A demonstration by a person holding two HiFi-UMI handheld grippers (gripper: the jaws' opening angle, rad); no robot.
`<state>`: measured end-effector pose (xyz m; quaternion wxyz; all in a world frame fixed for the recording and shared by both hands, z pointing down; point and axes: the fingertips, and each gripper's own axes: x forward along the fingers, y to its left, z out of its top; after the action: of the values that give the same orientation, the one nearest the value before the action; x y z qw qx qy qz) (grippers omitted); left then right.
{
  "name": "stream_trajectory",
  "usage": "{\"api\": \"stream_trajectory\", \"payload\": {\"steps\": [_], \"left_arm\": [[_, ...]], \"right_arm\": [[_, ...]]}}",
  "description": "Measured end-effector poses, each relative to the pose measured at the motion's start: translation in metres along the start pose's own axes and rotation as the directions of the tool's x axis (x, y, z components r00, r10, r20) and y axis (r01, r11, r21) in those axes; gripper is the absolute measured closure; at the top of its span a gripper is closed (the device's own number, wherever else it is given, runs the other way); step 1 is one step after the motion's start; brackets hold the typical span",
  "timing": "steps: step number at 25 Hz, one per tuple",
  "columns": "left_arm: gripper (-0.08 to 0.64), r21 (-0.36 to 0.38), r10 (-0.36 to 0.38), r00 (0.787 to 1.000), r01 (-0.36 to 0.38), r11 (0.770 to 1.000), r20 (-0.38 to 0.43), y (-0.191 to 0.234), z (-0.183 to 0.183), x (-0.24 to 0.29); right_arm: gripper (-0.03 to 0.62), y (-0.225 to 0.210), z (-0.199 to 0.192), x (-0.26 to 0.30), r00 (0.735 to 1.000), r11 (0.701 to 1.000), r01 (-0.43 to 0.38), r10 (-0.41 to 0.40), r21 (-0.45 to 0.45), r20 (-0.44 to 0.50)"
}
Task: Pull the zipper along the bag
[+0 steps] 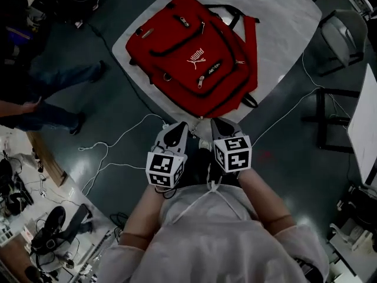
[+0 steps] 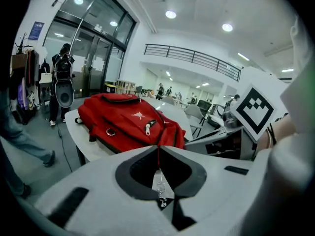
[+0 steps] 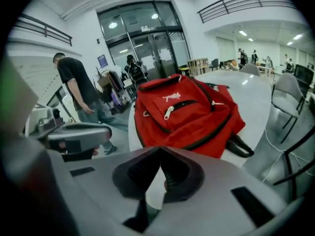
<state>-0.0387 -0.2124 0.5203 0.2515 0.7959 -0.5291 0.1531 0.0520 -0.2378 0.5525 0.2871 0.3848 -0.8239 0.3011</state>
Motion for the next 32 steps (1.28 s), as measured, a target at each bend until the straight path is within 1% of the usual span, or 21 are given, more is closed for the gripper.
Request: {"api": "stream_trajectory", "payload": {"steps": [3,5,7,9,11,13,14,15,16,19,22,25,29,30,31,32], "left_arm": [[0.538,-0.026,0.029,0.998,-0.03,0.999,-0.059,0.004,-0.024,0.018],[0.538,-0.048,0.032,0.995,-0.037,0.998,-0.096,0.005,-0.039,0.026],[0.538,-0.06,0.028,0.992,-0.036,0.998,-0.127,0.006,-0.053,0.035],[0.538,-0.055,0.022,0.987,-0.031,0.998,-0.161,0.005,-0.064,0.043],[0.538,-0.041,0.008,0.981,-0.016,0.999,-0.195,0.003,-0.072,0.049],[0.535,-0.043,-0.016,0.975,0.007,0.999,-0.222,-0.003,-0.08,0.055],[0.517,-0.047,-0.029,0.971,0.018,0.999,-0.236,-0.005,-0.083,0.057],[0.451,-0.05,-0.041,0.968,0.03,0.998,-0.249,-0.008,-0.085,0.059],[0.416,-0.051,-0.053,0.964,0.041,0.998,-0.262,-0.01,-0.087,0.061],[0.416,-0.038,-0.069,0.952,0.06,0.997,-0.3,-0.018,-0.091,0.068],[0.422,0.013,-0.025,0.947,0.031,0.999,-0.321,-0.02,-0.097,0.075],[0.483,0.058,0.02,0.939,-0.001,0.998,-0.342,-0.017,-0.101,0.08],[0.496,0.062,0.038,0.94,-0.017,0.998,-0.34,-0.016,-0.103,0.082],[0.504,0.061,0.04,0.94,-0.02,0.998,-0.338,-0.014,-0.103,0.081],[0.529,0.059,0.038,0.941,-0.019,0.998,-0.337,-0.014,-0.102,0.081],[0.533,0.056,0.033,0.94,-0.015,0.998,-0.34,-0.013,-0.102,0.081]], "right_arm": [[0.565,-0.013,-0.021,0.028,0.993,0.999,-0.028,0.025,-0.03,-0.114],[0.565,-0.019,-0.032,0.04,0.986,0.999,-0.036,0.03,-0.036,-0.166],[0.565,-0.024,-0.039,0.05,0.979,0.999,-0.035,0.028,-0.033,-0.2],[0.565,-0.028,-0.044,0.06,0.973,0.999,-0.034,0.023,-0.041,-0.231],[0.565,-0.03,-0.045,0.066,0.964,0.996,-0.043,0.022,-0.072,-0.264],[0.565,-0.031,-0.044,0.068,0.955,0.993,-0.059,0.028,-0.097,-0.294],[0.565,-0.03,-0.044,0.069,0.95,0.993,-0.066,0.032,-0.1,-0.309],[0.565,-0.03,-0.044,0.068,0.945,0.993,-0.072,0.037,-0.097,-0.324],[0.565,-0.03,-0.044,0.069,0.941,0.993,-0.077,0.042,-0.091,-0.336],[0.565,-0.03,-0.044,0.07,0.931,0.994,-0.075,0.041,-0.08,-0.362],[0.566,-0.03,-0.046,0.068,0.926,0.992,-0.065,0.018,-0.112,-0.377],[0.565,-0.029,-0.046,0.069,0.929,0.988,-0.059,0.003,-0.14,-0.37],[0.565,-0.029,-0.046,0.069,0.931,0.989,-0.055,0.0,-0.139,-0.366],[0.565,-0.029,-0.046,0.069,0.93,0.989,-0.055,0.0,-0.139,-0.367],[0.565,-0.029,-0.046,0.069,0.93,0.988,-0.056,0.0,-0.141,-0.368],[0.566,-0.029,-0.046,0.069,0.929,0.988,-0.058,0.001,-0.142,-0.369]]}}
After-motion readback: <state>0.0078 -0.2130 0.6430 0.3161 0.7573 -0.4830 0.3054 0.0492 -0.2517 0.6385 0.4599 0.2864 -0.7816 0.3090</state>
